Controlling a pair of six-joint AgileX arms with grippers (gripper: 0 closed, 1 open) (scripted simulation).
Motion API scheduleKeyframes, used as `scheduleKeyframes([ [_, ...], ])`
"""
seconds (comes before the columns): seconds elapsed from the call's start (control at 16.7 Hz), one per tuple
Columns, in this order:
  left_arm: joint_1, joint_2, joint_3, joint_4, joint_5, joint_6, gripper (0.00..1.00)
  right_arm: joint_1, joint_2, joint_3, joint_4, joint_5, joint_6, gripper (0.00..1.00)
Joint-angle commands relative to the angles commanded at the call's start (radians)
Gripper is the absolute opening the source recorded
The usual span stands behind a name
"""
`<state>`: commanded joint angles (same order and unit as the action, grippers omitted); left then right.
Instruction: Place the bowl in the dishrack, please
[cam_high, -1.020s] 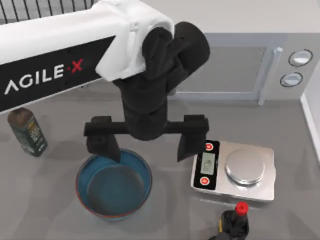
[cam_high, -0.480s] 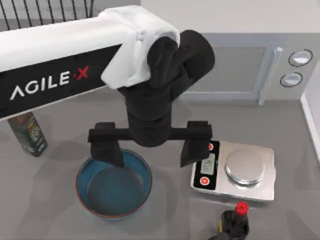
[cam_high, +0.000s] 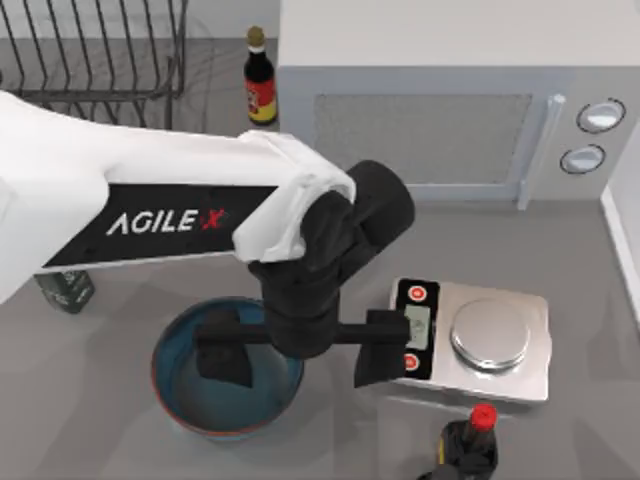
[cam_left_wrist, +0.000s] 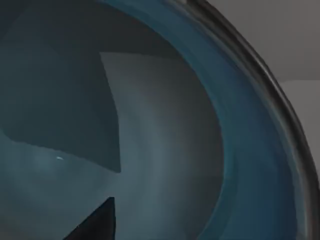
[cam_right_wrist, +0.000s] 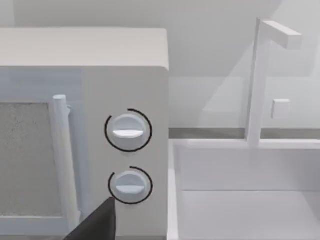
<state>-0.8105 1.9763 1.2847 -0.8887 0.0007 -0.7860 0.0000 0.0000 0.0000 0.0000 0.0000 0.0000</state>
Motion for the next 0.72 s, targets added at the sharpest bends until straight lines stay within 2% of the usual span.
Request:
scheduleKeyframes([
  [0.36, 0.013, 0.022, 0.009, 0.022, 0.001, 0.015, 1.00, 0.000, 0.000, 0.000, 0.000, 0.000, 0.000, 1.00],
  [0.72, 0.013, 0.022, 0.009, 0.022, 0.001, 0.015, 0.55, 0.000, 0.000, 0.000, 0.000, 0.000, 0.000, 1.00],
])
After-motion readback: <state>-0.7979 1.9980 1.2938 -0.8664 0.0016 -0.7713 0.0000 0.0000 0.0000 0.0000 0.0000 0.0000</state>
